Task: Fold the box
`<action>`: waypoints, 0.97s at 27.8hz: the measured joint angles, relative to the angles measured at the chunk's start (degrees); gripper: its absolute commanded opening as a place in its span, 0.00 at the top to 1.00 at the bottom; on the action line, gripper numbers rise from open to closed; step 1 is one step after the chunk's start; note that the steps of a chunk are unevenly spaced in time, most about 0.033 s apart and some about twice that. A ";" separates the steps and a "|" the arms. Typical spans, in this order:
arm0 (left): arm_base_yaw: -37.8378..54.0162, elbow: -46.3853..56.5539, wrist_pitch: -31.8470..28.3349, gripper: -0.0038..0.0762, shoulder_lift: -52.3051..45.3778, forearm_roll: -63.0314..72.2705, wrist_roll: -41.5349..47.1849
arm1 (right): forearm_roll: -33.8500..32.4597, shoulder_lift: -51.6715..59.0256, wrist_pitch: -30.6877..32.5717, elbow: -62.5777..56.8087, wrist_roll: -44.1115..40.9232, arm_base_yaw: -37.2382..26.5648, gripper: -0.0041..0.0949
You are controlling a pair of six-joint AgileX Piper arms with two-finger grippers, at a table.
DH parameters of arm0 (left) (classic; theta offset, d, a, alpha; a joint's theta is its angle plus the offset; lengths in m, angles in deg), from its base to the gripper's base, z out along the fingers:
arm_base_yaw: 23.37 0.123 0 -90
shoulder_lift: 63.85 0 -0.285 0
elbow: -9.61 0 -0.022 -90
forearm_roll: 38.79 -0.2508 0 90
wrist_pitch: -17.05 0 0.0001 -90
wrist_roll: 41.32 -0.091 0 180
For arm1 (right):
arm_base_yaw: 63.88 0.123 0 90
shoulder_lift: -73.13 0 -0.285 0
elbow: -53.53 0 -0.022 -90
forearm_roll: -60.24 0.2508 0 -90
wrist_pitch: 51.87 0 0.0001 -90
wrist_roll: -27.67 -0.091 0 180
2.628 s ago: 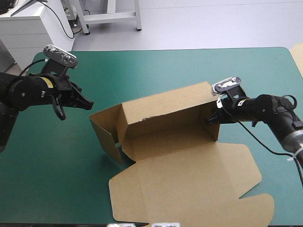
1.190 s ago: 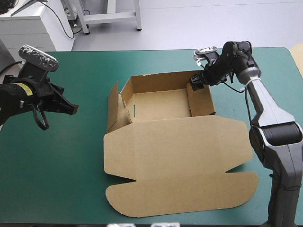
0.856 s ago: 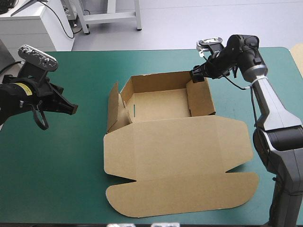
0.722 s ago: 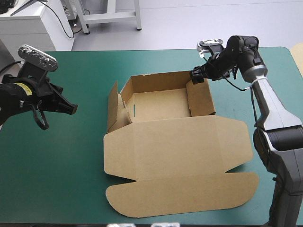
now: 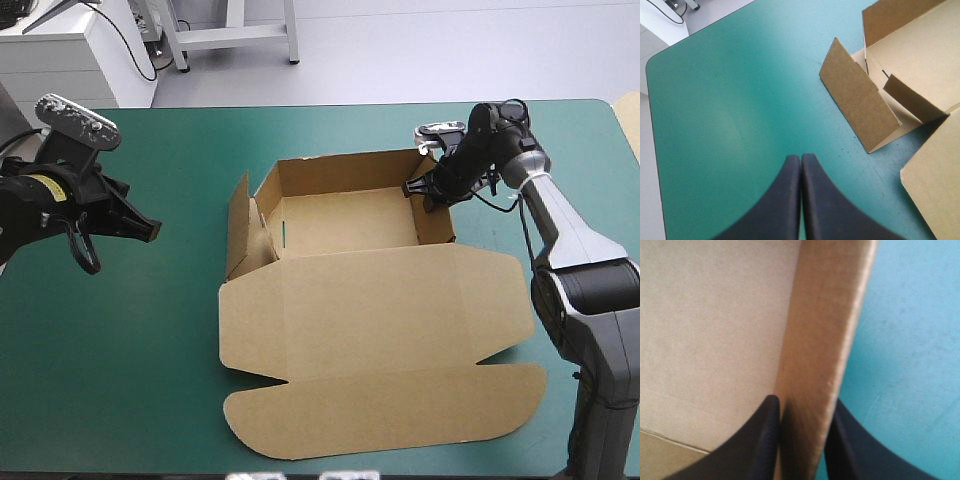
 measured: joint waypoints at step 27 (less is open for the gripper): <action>2.31 12.56 -4.46 0.95 1.58 -16.85 5.55 | 3.37 24.04 0.61 0.00 8.99 -9.81 0.98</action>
